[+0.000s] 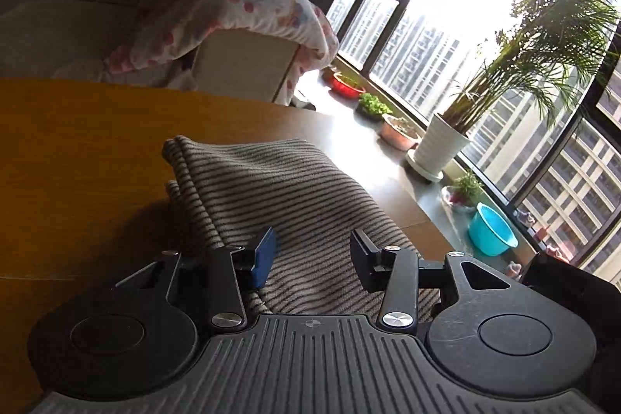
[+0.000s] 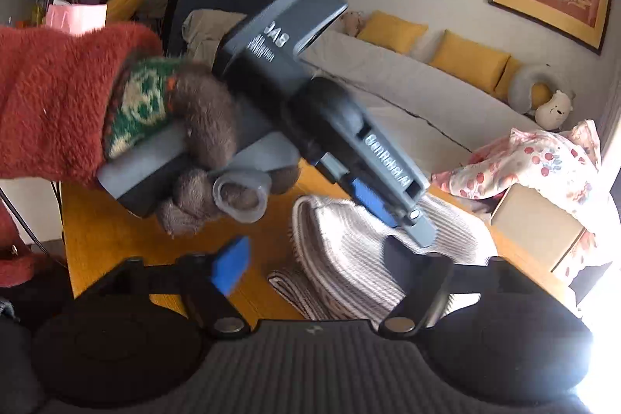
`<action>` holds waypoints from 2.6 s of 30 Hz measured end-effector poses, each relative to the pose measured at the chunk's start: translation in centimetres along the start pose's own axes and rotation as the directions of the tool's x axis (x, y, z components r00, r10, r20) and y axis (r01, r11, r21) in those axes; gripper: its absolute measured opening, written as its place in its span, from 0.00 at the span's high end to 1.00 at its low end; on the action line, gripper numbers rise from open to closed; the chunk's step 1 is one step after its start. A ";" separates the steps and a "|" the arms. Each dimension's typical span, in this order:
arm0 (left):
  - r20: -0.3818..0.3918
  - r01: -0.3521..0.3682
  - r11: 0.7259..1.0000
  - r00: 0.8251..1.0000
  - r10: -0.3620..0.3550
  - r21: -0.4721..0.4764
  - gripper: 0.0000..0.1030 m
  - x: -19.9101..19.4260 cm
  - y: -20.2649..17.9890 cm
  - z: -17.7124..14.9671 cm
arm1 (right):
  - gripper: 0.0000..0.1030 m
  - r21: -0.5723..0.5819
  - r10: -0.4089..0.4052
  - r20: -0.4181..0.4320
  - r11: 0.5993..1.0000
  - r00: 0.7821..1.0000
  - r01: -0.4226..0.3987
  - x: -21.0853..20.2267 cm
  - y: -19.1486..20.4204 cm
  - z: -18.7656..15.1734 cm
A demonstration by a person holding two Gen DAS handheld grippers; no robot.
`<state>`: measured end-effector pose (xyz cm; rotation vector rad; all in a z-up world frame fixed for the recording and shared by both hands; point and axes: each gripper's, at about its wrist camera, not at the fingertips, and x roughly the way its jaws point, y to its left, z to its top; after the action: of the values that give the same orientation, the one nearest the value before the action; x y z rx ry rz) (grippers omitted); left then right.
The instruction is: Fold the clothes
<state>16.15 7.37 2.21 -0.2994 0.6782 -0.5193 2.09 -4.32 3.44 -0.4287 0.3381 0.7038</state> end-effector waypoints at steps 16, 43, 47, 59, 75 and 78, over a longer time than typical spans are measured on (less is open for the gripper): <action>-0.001 0.033 0.999 0.999 -0.033 -0.018 0.54 -0.6 0.9 -0.5 | 0.00 0.334 -0.188 -0.226 0.907 0.956 0.258 6.5 -5.6 -3.5; 0.036 -0.090 0.995 0.995 0.092 -0.053 0.29 3.3 3.6 3.8 | 0.00 0.388 -0.201 -0.211 0.881 0.957 0.271 5.7 -4.6 -4.1; 0.059 -0.137 0.991 0.989 0.137 -0.006 0.11 -0.3 1.4 2.7 | 0.00 0.396 -0.198 -0.210 0.878 0.957 0.268 5.8 -4.7 -4.2; -0.010 -0.077 0.996 0.997 0.077 -0.033 0.42 -1.7 1.2 -1.6 | 0.00 0.460 -0.179 -0.203 0.851 0.963 0.255 5.7 -5.6 -4.6; 0.199 -0.021 0.999 0.980 0.011 0.050 0.33 -5.1 -1.3 1.4 | 0.00 0.473 -0.167 -0.212 0.845 0.963 0.250 5.9 -5.7 -4.8; 0.169 0.033 0.995 0.984 -0.048 0.095 0.27 -3.0 -2.0 3.1 | 0.00 0.438 -0.166 -0.209 0.865 0.964 0.244 6.4 -5.5 -4.1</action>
<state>15.51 7.65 6.91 -0.2685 0.4805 -0.5552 9.75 -6.58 -1.47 -0.0644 0.5926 0.3587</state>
